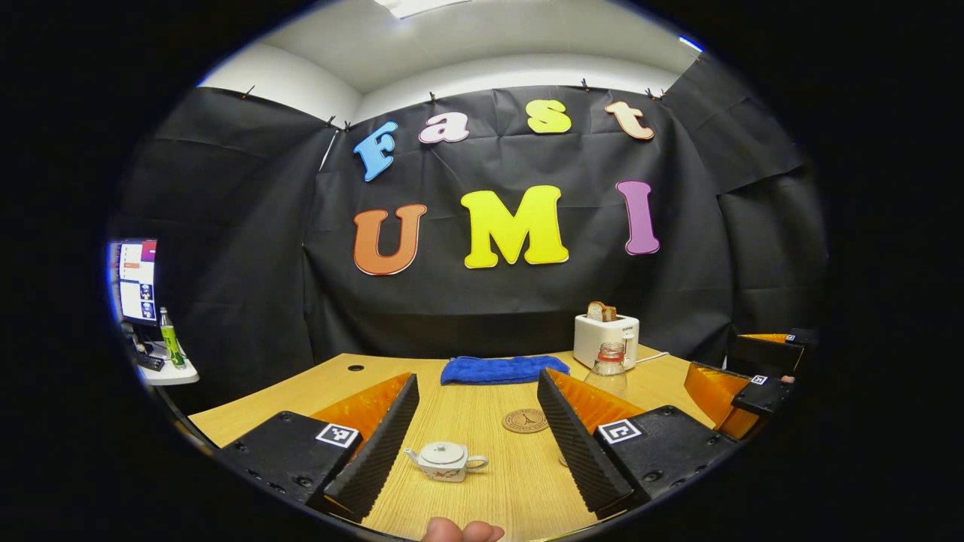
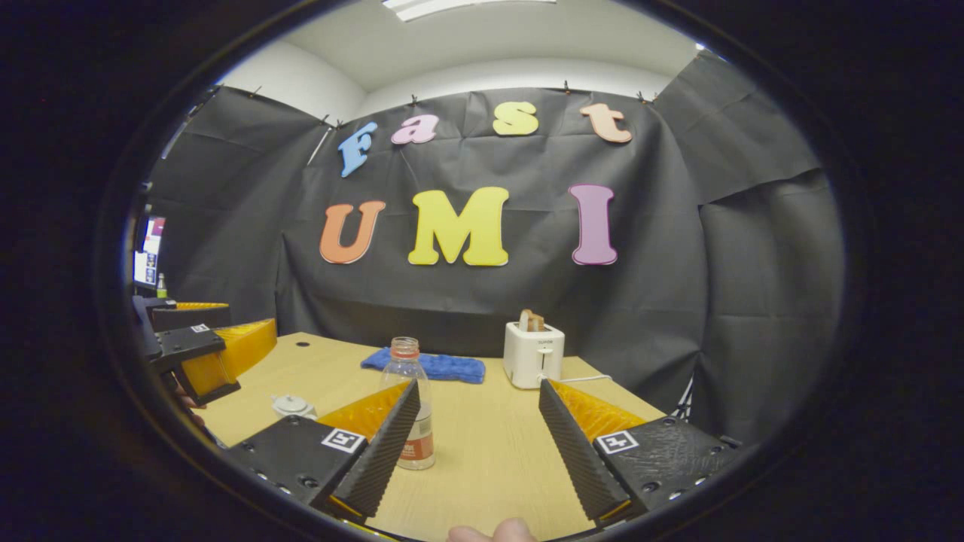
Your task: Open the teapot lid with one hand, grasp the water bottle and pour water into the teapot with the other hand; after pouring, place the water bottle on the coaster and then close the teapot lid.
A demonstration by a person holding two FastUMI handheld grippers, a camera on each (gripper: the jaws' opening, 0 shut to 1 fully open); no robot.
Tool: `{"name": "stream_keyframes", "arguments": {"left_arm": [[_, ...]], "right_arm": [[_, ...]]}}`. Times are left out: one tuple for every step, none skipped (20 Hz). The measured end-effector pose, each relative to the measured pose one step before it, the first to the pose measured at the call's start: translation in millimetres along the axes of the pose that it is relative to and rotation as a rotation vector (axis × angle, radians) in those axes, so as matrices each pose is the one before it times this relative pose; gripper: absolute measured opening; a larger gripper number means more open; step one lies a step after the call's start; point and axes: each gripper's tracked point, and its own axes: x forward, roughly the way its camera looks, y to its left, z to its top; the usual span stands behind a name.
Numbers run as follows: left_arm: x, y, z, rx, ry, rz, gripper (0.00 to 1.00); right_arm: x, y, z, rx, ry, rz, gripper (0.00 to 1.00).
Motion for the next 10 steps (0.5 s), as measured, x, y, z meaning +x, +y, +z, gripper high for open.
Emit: {"name": "stream_keyframes", "arguments": {"left_arm": [[0.73, -0.50, -0.22, -0.00220, 0.00146, -0.00157, 0.99], [-0.17, -0.14, -0.32, -0.00146, 0.00017, -0.00297, 0.99], [0.36, -1.09, 1.47, -0.00103, -0.00295, 0.00025, 0.99], [0.12, -0.10, 1.43, -0.00256, -0.00677, 0.00125, 0.99], [-0.90, -2.46, 0.94, -0.00089, -0.00165, -0.00502, 0.99], [0.22, -0.86, -1.30, 0.00015, 0.00035, -0.00586, 0.99], [-0.19, -1.12, -0.88, 0.00134, 0.00272, -0.00296, 0.99], [0.86, -1.22, -1.37, -0.00063, 0.00346, -0.00318, 0.99], [0.20, -0.78, -2.60, -0.00425, 0.00472, -0.00233, 0.99], [1.18, -2.78, -1.18, -0.00495, 0.00460, -0.00629, 0.99]], "right_arm": [[-0.08, 0.76, 0.78, 0.00033, -0.00030, 0.00027, 0.97], [-0.45, -0.16, 0.30, 0.00137, -0.00211, 0.00019, 0.95], [-0.37, -0.63, 0.86, -0.00164, -0.00368, -0.00174, 0.95], [-0.55, -0.88, -0.38, -0.00143, -0.00470, -0.00312, 0.95], [-0.48, -1.01, -0.06, -0.00067, -0.00404, -0.00301, 0.97], [0.19, -1.44, -2.04, -0.00093, -0.00113, -0.00335, 0.95], [-0.32, 0.65, -1.15, -0.00185, 0.00182, 0.00078, 0.97], [-0.48, -0.40, -1.59, -0.00277, 0.00120, -0.00101, 0.97], [0.12, -1.20, 0.08, -0.00165, -0.00170, -0.00227, 0.97], [0.84, -2.10, 0.11, 0.00154, -0.00376, -0.00275, 0.97]]}}
